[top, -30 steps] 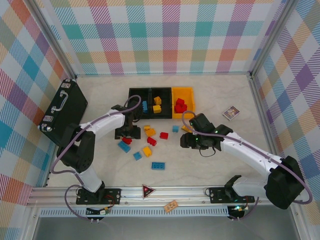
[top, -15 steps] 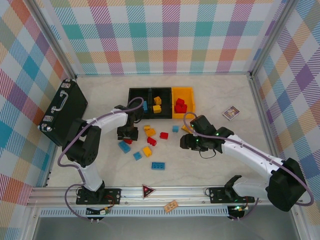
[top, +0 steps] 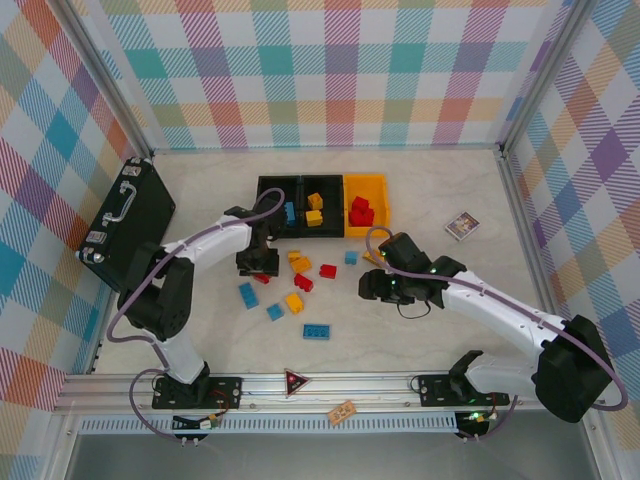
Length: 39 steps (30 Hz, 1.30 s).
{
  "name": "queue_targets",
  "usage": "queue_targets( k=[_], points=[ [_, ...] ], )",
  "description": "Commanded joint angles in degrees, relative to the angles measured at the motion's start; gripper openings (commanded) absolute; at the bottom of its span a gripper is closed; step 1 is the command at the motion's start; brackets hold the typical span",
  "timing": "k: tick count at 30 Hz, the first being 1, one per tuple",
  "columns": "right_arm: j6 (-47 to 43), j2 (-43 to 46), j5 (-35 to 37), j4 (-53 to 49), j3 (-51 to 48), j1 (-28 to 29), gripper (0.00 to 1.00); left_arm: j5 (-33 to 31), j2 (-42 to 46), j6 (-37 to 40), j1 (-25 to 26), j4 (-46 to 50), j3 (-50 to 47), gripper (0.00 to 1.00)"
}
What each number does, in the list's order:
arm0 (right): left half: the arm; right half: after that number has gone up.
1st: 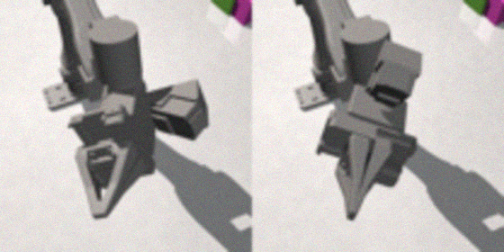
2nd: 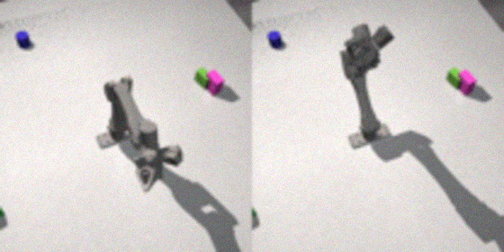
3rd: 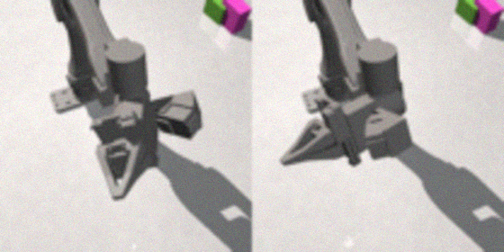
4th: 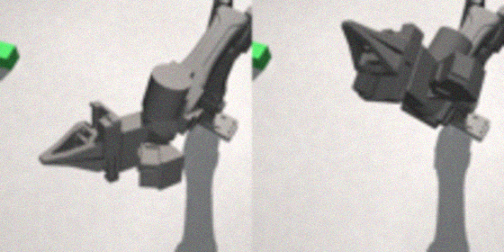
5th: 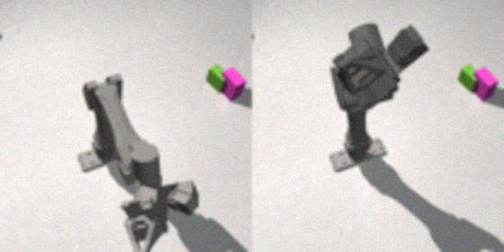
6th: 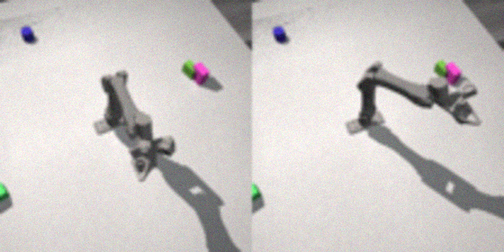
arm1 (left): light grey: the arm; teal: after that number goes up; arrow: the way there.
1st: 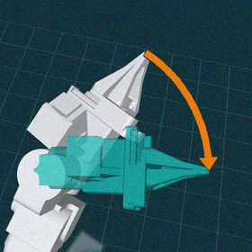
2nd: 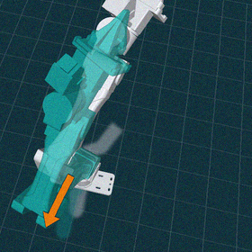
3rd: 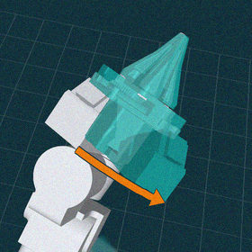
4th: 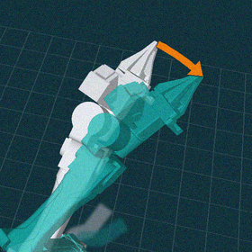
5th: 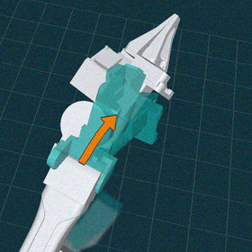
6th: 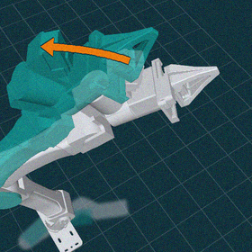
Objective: Sort the legos into containers by color
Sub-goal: Pick up the lego from the middle-left of the table, then place the lego in the container.
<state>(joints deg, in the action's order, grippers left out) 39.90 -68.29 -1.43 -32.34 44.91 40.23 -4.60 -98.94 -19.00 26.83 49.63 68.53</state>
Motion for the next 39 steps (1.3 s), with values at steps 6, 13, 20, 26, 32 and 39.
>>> queue_targets(
  k=[6,13,20,26,32,39],
  points=[
    [0.3,2.9,-1.3,0.9,1.2,0.5,0.58,3.5,3.7,-1.8,4.4,3.2,6.9,0.33],
    [0.8,6.4,-0.1,0.4,1.6,-0.2,0.58,6.0,1.8,-4.7,9.3,1.4,13.4,0.33],
    [1.1,10.8,1.3,-2.6,1.8,-4.6,0.59,8.2,-5.2,-7.3,13.4,-1.4,22.5,0.32],
    [1.7,13.9,2.3,-5.4,1.6,-7.8,0.59,7.9,-12.9,-8.8,15.2,-2.8,32.2,0.32],
    [2.3,16.2,3.0,-7.0,0.9,-8.9,0.59,7.0,-20.5,-9.8,15.7,-3.1,42.4,0.31],
    [3.8,18.5,3.2,-8.2,-0.8,-9.0,0.59,4.5,-32.5,-8.7,15.7,0.5,59.4,0.32]
  ],
)
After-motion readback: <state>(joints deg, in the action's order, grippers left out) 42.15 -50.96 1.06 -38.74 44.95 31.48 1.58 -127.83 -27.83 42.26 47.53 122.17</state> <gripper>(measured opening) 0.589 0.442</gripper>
